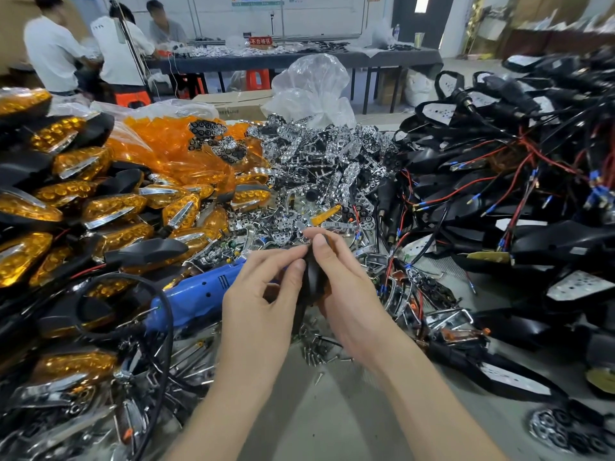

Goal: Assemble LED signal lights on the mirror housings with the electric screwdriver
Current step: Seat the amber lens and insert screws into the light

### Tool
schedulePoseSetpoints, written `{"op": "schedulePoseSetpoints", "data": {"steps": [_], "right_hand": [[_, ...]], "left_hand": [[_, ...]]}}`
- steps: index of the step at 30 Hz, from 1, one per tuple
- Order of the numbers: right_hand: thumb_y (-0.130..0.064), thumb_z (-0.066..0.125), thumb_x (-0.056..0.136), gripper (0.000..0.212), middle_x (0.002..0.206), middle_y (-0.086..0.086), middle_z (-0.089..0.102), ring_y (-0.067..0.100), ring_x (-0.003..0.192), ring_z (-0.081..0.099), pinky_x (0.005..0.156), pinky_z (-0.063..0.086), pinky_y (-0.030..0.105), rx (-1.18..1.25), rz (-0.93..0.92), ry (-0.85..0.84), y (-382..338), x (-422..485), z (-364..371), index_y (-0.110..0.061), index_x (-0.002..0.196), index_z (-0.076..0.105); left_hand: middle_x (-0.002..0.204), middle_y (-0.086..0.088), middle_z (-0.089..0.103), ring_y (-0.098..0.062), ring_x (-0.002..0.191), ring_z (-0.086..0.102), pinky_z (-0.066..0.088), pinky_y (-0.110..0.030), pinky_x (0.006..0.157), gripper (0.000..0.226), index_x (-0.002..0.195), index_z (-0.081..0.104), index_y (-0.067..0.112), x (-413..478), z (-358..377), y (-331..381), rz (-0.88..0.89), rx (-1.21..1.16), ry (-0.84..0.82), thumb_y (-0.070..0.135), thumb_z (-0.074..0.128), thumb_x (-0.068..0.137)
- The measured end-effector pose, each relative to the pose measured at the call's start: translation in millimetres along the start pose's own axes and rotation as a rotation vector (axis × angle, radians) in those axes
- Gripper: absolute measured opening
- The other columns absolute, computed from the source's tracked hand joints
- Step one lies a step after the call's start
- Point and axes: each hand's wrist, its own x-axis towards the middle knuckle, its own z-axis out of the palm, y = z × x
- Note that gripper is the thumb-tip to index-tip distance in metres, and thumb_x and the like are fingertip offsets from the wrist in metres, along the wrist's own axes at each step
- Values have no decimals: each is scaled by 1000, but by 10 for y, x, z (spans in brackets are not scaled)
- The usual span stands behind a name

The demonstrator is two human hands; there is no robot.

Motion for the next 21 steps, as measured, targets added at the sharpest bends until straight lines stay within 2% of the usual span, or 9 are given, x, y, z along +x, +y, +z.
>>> {"op": "schedulePoseSetpoints", "data": {"steps": [4, 6, 9, 12, 14, 18, 21], "right_hand": [[-34, 59, 99, 19, 101, 5, 70, 16, 90, 71, 79, 61, 34, 136, 25, 41, -33, 20, -5, -21, 109, 67], [-28, 59, 100, 12, 92, 3, 70, 16, 84, 72, 71, 60, 31, 200, 18, 58, -56, 33, -19, -21, 103, 68], [-19, 66, 95, 8, 87, 2, 67, 18, 77, 71, 64, 58, 31, 207, -6, 65, -91, 54, -77, -26, 97, 68], [-13, 65, 95, 20, 83, -1, 67, 14, 73, 69, 57, 55, 29, 185, -14, 92, -111, 66, -124, -32, 90, 72], [-10, 64, 95, 20, 79, -1, 68, 12, 71, 67, 57, 55, 28, 188, -22, 120, -126, 62, -131, -30, 95, 70], [-4, 62, 96, 20, 77, 1, 67, 13, 68, 67, 58, 55, 27, 234, -68, 154, -180, 47, -115, -21, 107, 64], [-5, 63, 96, 21, 79, 1, 69, 13, 70, 68, 62, 57, 31, 192, -104, 194, -242, 22, -123, -20, 110, 65]], "left_hand": [[115, 19, 58, -5, 111, 59, 45, -12, 87, 29, 128, 65, 30, -34, 9, -11, 103, 121, -66, 29, 49, 103], [116, 21, 57, -5, 111, 58, 46, -15, 88, 31, 129, 61, 34, -44, 0, -10, 105, 126, -72, 29, 46, 102], [110, 20, 62, -5, 104, 61, 48, -15, 81, 28, 123, 59, 42, -53, -29, 14, 37, 78, -28, 31, 47, 101], [104, 21, 69, 1, 97, 64, 47, -9, 77, 26, 111, 64, 44, -58, -79, 45, -126, -64, 34, 24, 50, 103], [98, 18, 72, 2, 88, 66, 52, -14, 78, 26, 107, 69, 39, -64, -127, 69, -268, -182, 61, 20, 51, 103], [95, 1, 76, -14, 89, 72, 56, -29, 81, 21, 109, 73, 18, -106, -250, 98, -643, -510, 136, 14, 54, 101], [95, -13, 76, -24, 91, 75, 59, -32, 79, 17, 106, 67, -1, -133, -378, 105, -850, -709, 209, 12, 58, 98]]}}
